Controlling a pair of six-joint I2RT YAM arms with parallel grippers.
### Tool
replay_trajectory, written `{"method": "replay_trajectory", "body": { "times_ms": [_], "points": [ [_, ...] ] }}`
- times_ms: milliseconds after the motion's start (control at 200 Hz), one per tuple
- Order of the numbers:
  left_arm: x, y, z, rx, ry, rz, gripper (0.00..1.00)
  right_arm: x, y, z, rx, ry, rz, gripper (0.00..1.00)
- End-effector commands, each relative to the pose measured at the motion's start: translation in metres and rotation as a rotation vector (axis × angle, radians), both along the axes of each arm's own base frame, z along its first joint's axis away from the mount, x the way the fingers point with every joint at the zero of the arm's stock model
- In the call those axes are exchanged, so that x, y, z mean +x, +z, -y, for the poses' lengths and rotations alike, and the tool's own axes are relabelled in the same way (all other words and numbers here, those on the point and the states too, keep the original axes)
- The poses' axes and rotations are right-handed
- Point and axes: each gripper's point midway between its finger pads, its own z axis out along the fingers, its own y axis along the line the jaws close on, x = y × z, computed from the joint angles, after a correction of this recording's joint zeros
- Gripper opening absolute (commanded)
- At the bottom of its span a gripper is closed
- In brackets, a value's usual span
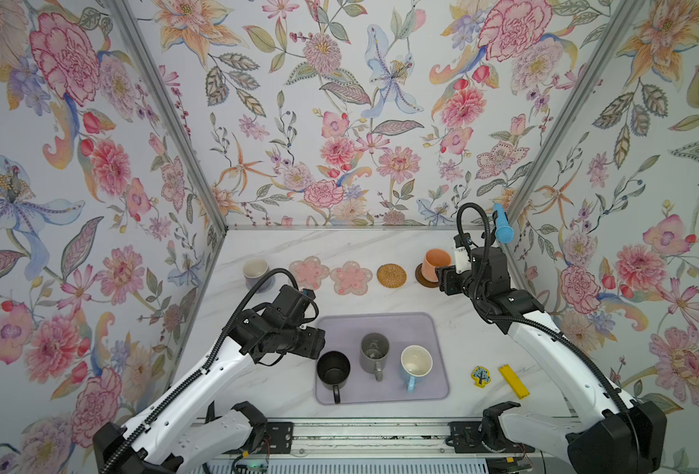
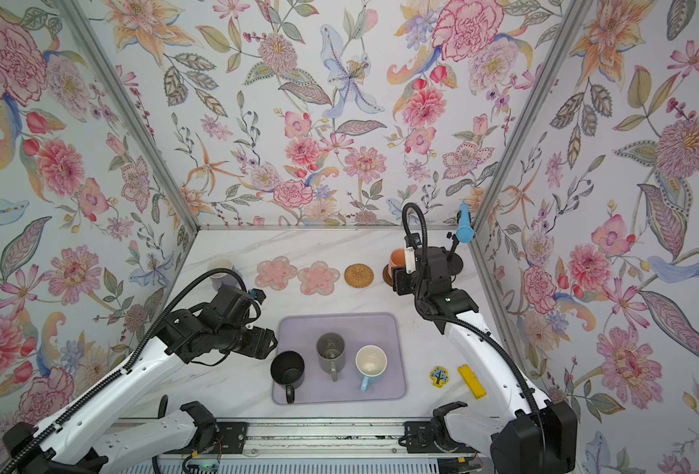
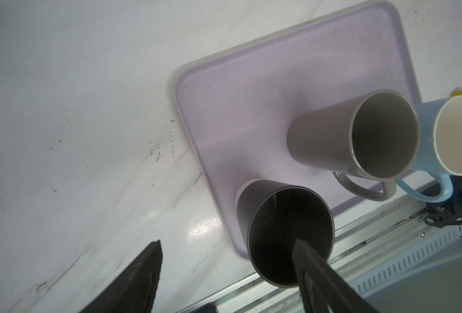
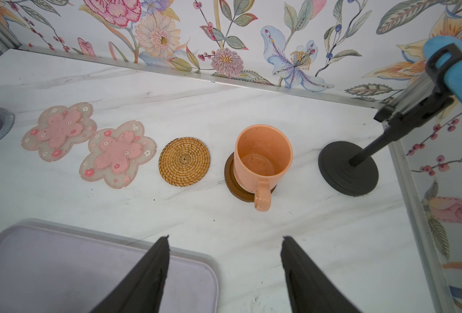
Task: Place cups on coasters
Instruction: Place the cup on the coaster, then rotate the cup on the tray.
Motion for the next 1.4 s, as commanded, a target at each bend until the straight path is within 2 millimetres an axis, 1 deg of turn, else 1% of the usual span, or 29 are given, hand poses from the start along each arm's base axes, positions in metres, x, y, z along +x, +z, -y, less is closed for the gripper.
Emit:
{"method": "replay_trajectory", "body": {
  "times_ms": [0, 120, 235, 305, 460, 515, 575, 631, 716, 771, 866, 966, 1021, 1116, 1206, 1301, 1396],
  "points": [
    [-0.030, 0.000, 0.000, -0.044, -0.027, -0.089, 0.81, -0.003, -0.009, 0.001, 0.008, -0.024, -0.032, 0.67],
    [-0.056, -0.009, 0.000, -0.034, -0.092, -0.159, 0.79, -0.003, -0.012, -0.001, 0.013, -0.020, -0.039, 0.67],
    [-0.078, -0.028, -0.002, -0.016, -0.142, -0.239, 0.79, -0.001, -0.013, -0.006, 0.033, -0.017, -0.051, 0.67],
    [-0.087, -0.034, -0.002, -0.003, -0.160, -0.266, 0.79, -0.001, -0.013, -0.010, 0.042, -0.010, -0.049, 0.66],
    [-0.100, -0.038, -0.002, 0.024, -0.201, -0.301, 0.79, -0.002, -0.014, -0.016, 0.040, 0.001, -0.050, 0.66],
    [-0.104, -0.040, 0.004, 0.006, -0.222, -0.313, 0.78, -0.002, -0.015, -0.017, 0.040, 0.004, -0.050, 0.66],
    [-0.111, -0.043, 0.014, -0.031, -0.254, -0.331, 0.78, -0.003, -0.017, -0.017, 0.040, 0.002, -0.055, 0.66],
    [-0.118, -0.050, 0.022, -0.042, -0.284, -0.351, 0.77, -0.003, -0.019, -0.017, 0.038, 0.002, -0.059, 0.66],
    [-0.128, -0.064, 0.029, -0.017, -0.327, -0.378, 0.76, -0.003, -0.021, -0.016, 0.039, -0.008, -0.063, 0.65],
    [-0.127, -0.067, 0.035, -0.007, -0.338, -0.359, 0.76, -0.003, -0.021, -0.016, 0.039, -0.013, -0.062, 0.66],
    [-0.123, -0.067, 0.048, -0.064, -0.317, -0.349, 0.76, -0.003, -0.022, -0.016, 0.039, -0.011, -0.063, 0.66],
    [-0.114, -0.074, 0.050, -0.052, -0.254, -0.332, 0.76, -0.003, -0.024, -0.017, 0.040, -0.005, -0.065, 0.66],
    [-0.111, -0.076, 0.054, -0.071, -0.223, -0.329, 0.76, -0.003, -0.025, -0.018, 0.042, -0.003, -0.067, 0.66],
    [-0.109, -0.079, 0.059, -0.107, -0.186, -0.338, 0.75, -0.003, -0.029, -0.018, 0.039, 0.001, -0.072, 0.66],
    [-0.108, -0.082, 0.059, -0.103, -0.149, -0.343, 0.74, -0.002, -0.031, -0.018, 0.029, 0.005, -0.077, 0.66],
    [-0.102, -0.082, 0.059, -0.097, -0.099, -0.331, 0.74, -0.001, -0.033, -0.017, 0.020, 0.002, -0.077, 0.66],
    [-0.093, -0.079, 0.062, -0.099, -0.041, -0.313, 0.71, 0.000, -0.034, -0.018, 0.019, 0.003, -0.076, 0.66]
  ]
}}
